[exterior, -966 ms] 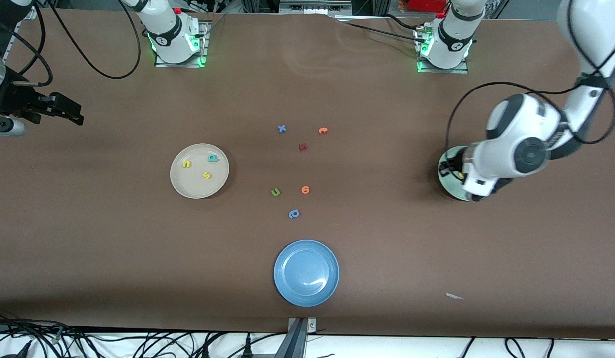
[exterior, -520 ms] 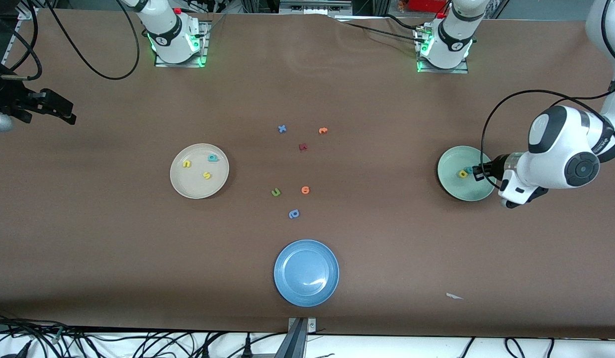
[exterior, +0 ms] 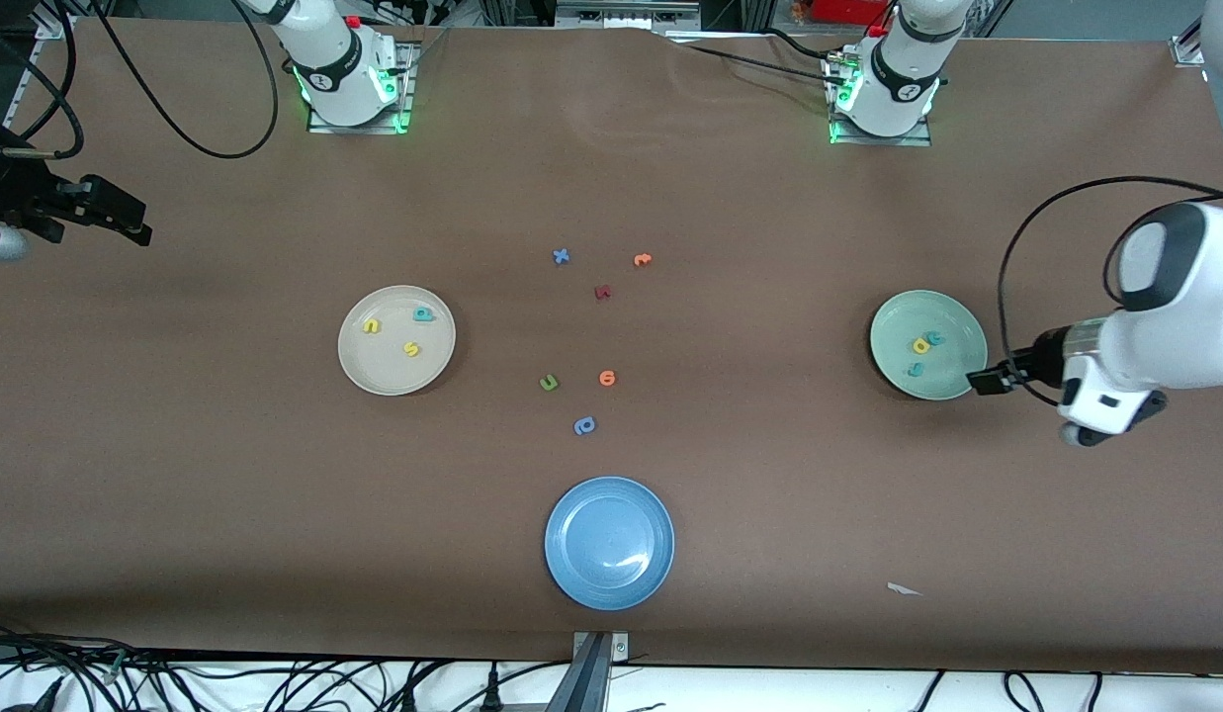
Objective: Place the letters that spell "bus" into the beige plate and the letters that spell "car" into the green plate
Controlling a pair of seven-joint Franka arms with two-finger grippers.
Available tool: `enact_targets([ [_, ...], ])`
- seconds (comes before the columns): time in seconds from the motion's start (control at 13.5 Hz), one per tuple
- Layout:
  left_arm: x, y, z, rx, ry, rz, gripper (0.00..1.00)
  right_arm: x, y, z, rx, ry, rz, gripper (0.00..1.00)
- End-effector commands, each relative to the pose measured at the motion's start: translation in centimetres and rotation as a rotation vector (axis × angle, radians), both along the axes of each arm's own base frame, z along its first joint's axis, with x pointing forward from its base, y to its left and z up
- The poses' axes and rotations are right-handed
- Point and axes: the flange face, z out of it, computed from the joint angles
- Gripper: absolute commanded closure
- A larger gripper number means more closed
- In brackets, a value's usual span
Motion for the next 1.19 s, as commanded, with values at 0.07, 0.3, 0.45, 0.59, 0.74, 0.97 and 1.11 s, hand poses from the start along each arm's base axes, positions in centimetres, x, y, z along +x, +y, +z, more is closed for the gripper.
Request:
enact_targets([
  [0.07,1.4,1.9,7.8,0.006,-0.039,-0.106,0.0,0.0,-0.1,0.4,0.002,0.012,-0.002,0.0],
  [0.3,2.0,0.1,11.8,0.012,-0.063,-0.163,0.01,-0.1,-0.1,0.4,0.003,0.013,0.001,0.0],
  [0.45,2.4,-1.0,12.7,0.052,-0.023,-0.279,0.02,-0.1,-0.1,0.4,0.003,0.015,0.001,0.0],
  [0.59,2.8,-2.3,13.8,0.104,0.003,-0.321,0.01,-0.1,-0.1,0.4,0.003,0.015,-0.001,0.0],
  [0.74,2.7,-3.0,14.5,0.099,0.001,-0.326,0.01,-0.1,-0.1,0.4,0.003,0.015,-0.001,0.0],
  [0.97,1.7,-1.8,16.5,-0.002,-0.029,-0.265,0.02,-0.1,-0.1,0.4,0.003,0.015,-0.001,0.0],
  [1.11,0.7,-0.5,18.0,-0.077,-0.067,-0.22,0.06,-0.1,-0.1,0.4,0.003,0.015,-0.001,0.0],
])
